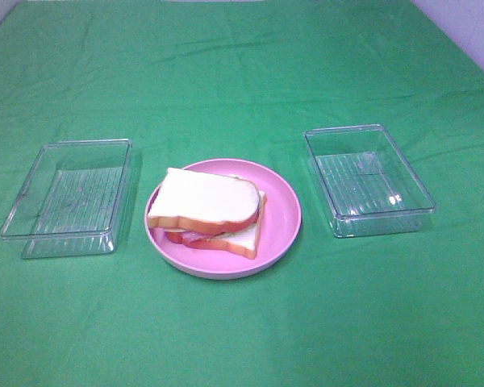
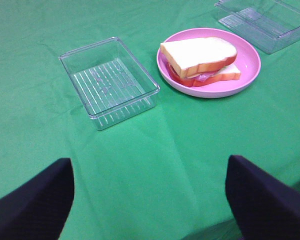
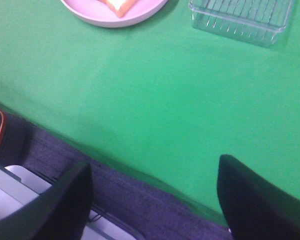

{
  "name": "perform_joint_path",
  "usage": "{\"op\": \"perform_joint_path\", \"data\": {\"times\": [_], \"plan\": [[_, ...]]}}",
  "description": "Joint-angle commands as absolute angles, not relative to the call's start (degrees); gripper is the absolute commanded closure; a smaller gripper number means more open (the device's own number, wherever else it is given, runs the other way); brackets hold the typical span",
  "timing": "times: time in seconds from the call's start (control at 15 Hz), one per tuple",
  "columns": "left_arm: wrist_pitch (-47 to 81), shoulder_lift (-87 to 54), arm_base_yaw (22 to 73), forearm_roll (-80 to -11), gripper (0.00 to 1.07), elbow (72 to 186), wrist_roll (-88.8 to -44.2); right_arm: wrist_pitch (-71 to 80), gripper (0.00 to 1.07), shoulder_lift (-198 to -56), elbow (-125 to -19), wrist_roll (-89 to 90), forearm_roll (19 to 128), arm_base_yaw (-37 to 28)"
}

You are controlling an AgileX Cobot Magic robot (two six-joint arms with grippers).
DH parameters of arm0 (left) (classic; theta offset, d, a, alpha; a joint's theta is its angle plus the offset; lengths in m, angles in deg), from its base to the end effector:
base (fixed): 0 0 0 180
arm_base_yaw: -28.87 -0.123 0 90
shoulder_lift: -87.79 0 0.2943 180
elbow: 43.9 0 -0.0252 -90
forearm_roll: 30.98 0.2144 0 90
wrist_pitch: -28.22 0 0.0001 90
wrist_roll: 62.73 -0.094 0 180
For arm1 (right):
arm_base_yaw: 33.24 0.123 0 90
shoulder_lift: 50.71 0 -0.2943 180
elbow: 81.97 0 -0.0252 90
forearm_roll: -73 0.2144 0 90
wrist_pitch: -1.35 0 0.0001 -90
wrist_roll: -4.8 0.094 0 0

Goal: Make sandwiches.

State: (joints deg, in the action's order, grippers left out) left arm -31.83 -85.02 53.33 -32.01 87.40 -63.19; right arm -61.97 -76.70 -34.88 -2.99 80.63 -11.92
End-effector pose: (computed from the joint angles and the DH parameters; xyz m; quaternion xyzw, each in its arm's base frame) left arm -0.0408 0.0169 0.2597 0.1832 0.8277 -0.1191 0.5169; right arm -0.0061 0.0096 0.2710 -0.2273 0.8981 0.1095 0.3602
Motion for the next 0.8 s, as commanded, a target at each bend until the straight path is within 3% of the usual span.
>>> {"op": "perform_joint_path", "data": {"times": [0.07,0.8], "plan": [[-31.26,-86.11,53.39,-32.19,0.27,87.29,-63.08,-61.22,0.41,-73.95,-34.13,-4.48,80.17,-11.92],[-31.26,-86.11,53.39,-32.19,0.27,87.29,-63.08,-59.79,0.41,-68.73,-33.39,-4.36,80.00,-11.92]]}}
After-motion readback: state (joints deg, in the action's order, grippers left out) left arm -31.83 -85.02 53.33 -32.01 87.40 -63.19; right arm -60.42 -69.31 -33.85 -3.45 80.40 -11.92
